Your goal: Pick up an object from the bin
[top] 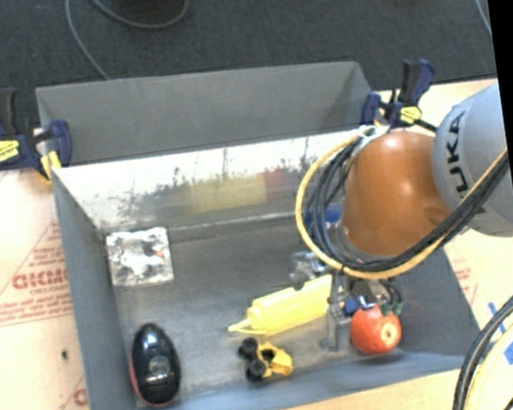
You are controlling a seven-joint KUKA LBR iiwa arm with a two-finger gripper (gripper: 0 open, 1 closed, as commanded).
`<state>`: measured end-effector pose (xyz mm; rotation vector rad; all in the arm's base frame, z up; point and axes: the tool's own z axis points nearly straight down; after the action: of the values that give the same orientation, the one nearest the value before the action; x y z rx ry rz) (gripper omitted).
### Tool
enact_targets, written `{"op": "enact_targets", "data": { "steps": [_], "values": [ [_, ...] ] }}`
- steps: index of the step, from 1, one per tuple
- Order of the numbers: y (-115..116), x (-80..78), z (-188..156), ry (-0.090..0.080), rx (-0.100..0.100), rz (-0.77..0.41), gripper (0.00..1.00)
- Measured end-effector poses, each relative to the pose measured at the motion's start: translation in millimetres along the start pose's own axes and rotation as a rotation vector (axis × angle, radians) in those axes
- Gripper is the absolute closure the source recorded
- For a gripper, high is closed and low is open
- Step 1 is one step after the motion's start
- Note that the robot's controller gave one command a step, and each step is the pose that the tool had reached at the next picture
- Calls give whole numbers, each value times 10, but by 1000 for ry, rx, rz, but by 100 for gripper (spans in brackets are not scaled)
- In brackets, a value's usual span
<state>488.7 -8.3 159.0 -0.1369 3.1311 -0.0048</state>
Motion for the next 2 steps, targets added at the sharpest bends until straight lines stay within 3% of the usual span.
{"op": "enact_targets", "data": {
  "steps": [1, 2],
  "values": [
    [442, -187, 245, 8, -5, 13, 0],
    [641, -114, 251, 7, -7, 35, 0]
  ]
}}
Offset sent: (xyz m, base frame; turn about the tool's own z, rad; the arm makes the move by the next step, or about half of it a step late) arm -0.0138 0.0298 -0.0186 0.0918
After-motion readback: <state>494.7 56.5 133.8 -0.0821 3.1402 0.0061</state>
